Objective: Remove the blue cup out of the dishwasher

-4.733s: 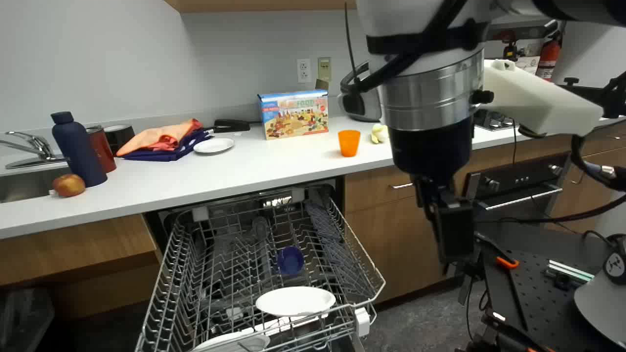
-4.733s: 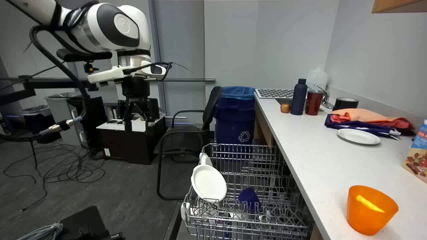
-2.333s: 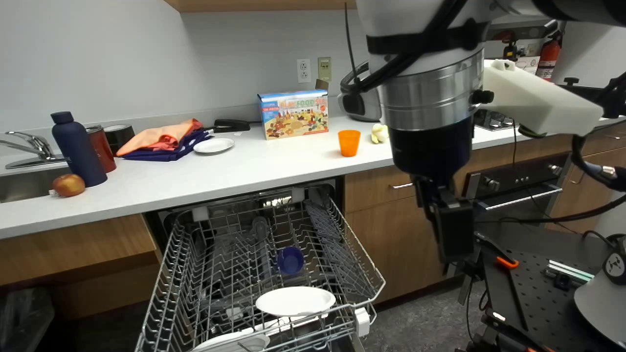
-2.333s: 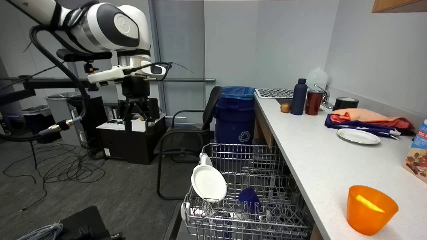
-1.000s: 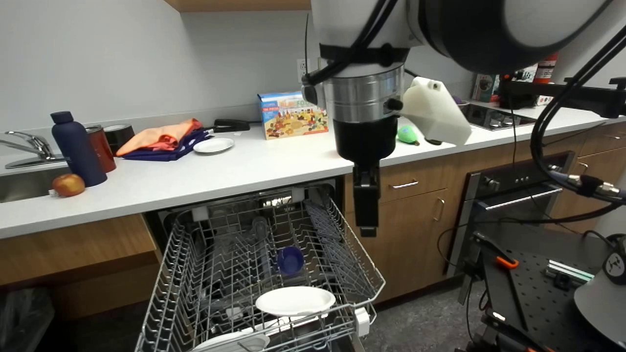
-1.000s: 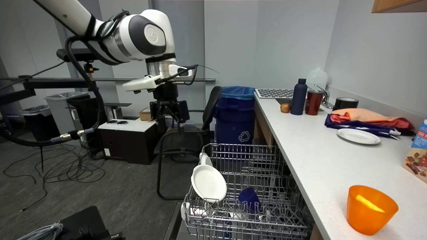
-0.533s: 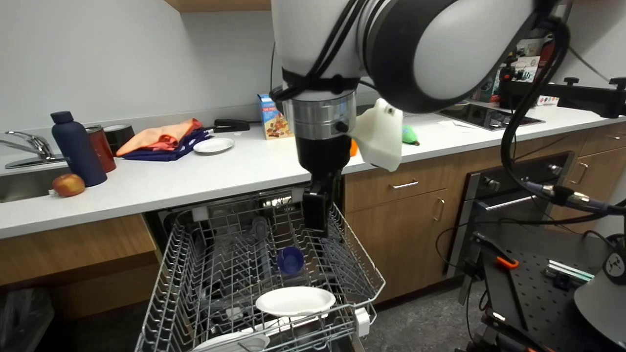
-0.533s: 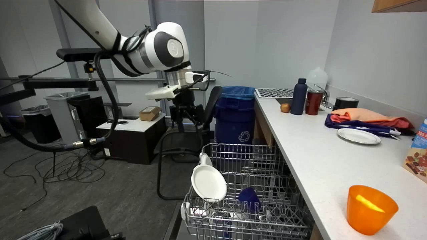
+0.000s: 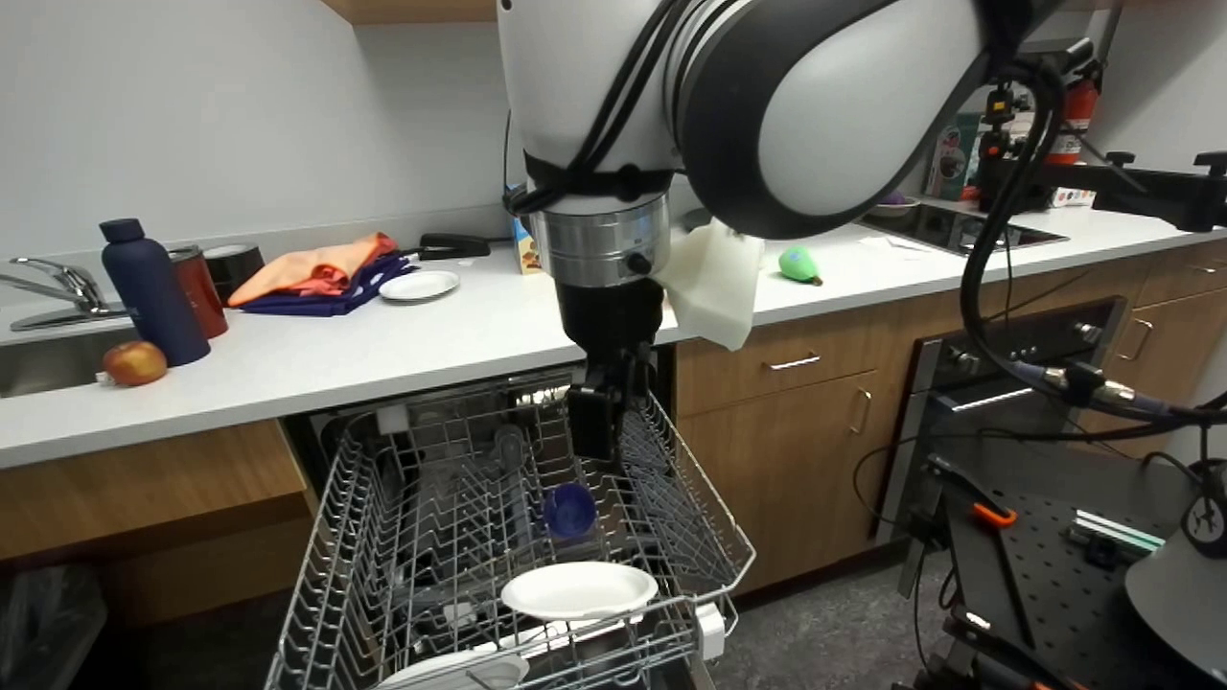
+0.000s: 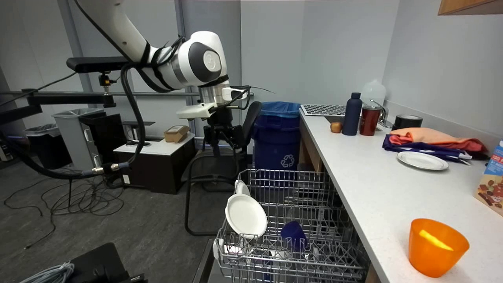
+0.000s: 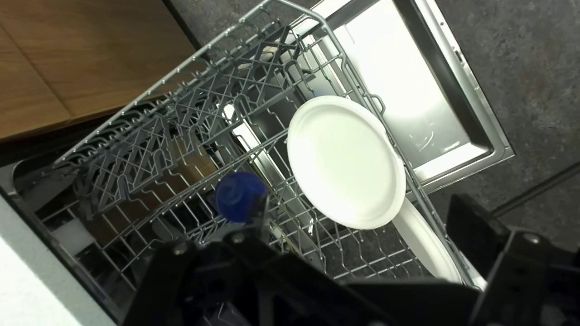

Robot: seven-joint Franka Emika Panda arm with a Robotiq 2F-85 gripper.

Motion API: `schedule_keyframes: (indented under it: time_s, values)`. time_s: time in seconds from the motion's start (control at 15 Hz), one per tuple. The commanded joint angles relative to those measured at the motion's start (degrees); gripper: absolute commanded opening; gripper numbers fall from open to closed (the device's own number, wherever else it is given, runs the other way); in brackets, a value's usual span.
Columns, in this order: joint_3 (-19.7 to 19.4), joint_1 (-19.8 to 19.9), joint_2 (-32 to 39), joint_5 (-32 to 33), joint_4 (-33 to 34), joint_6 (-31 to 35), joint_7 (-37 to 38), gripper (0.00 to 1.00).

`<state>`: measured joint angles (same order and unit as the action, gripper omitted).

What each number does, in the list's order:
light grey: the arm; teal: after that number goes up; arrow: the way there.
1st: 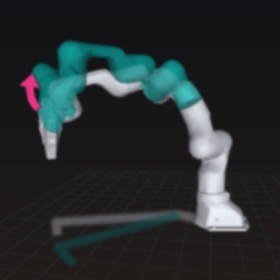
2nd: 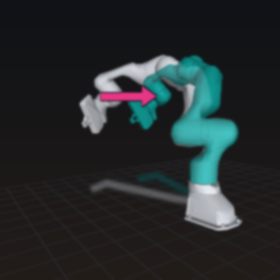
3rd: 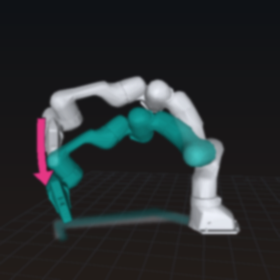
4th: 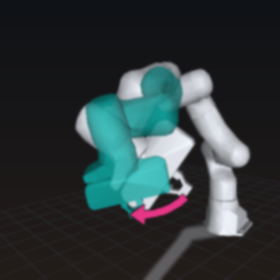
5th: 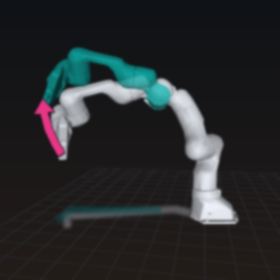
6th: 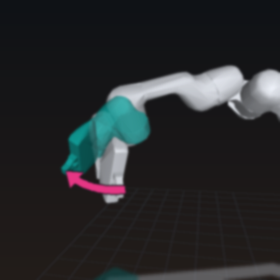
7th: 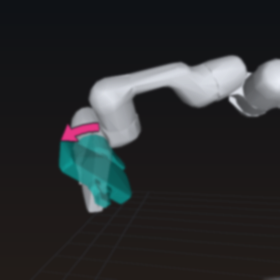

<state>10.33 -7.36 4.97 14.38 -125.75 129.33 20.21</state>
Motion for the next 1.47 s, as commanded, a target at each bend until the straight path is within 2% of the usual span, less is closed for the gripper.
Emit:
schedule_keyframes:
  time_s: [0.0, 0.53, 1.4]
  values:
    - [-1.0, -1.1, 0.5, 0.3, 0.3, 0.4, 0.1, 1.0]
    - [-2.9, -2.9, 8.4, 7.2, 7.2, 3.6, 8.2, 1.0]
    - [-13.3, -4.3, 18.6, 16.4, 14.2, 2.0, 19.2, 1.0]
